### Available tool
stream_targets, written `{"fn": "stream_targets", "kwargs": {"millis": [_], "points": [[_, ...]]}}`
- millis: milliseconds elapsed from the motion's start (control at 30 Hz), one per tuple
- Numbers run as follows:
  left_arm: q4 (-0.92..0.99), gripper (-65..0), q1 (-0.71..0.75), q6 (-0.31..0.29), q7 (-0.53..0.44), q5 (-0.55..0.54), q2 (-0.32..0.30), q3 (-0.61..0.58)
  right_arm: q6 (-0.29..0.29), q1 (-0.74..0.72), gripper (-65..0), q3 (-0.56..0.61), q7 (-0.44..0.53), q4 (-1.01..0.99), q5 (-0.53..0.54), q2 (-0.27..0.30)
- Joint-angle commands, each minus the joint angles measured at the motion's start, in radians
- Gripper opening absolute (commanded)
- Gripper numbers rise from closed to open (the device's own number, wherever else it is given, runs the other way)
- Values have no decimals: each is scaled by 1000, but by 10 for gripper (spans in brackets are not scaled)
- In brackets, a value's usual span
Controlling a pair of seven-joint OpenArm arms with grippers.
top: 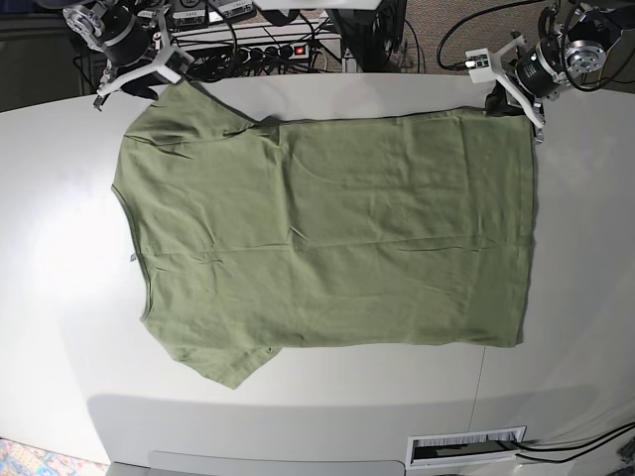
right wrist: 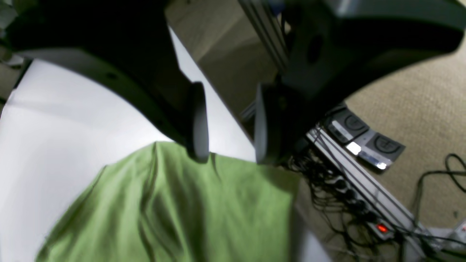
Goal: Fold the T-shirt properly
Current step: 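Move right gripper to the shoulder edge, left gripper to the hem corner, then lower both grippers and pinch the shirt's side edge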
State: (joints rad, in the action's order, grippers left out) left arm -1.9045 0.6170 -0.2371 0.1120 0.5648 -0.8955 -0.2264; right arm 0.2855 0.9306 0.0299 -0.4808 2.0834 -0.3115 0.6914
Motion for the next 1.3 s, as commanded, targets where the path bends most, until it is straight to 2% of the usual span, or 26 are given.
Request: {"fn": "stream_targets", "kwargs": {"millis": [0,200,433,633,833,1067,1133,1267], "points": [[-13,-650,1,4,-8,0,-16,6,-5,-1,-424,5,15,5,-3,0],[-13,-650,1,4,-8,0,-16,6,-5,-81,-424,88,14,-64,-3,-3],[-13,-650,1,4,-8,0,-16,6,-6,-154,-424,127,-10,-92,-26,-68],[-13,-650,1,4,-8,0,-16,6,-8,-163,-424,127,-21,-91,-64,-68],[-13,-650,1,4,-8,-6,-16,6,-8,-163,-424,127,-87,-52,-63,-68],[-13,-650,0,4,-14,-19,-16,6,-13,-181,-425,127,-97,-16,-64,-68],[-13,-650,1,3,-15,-19,-16,6,-13,-185,-474,127,-97,-16,-64,-68],[-13,-650,1,4,-15,-19,-16,6,-13,-186,-649,127,-103,-16,-63,-68]]}}
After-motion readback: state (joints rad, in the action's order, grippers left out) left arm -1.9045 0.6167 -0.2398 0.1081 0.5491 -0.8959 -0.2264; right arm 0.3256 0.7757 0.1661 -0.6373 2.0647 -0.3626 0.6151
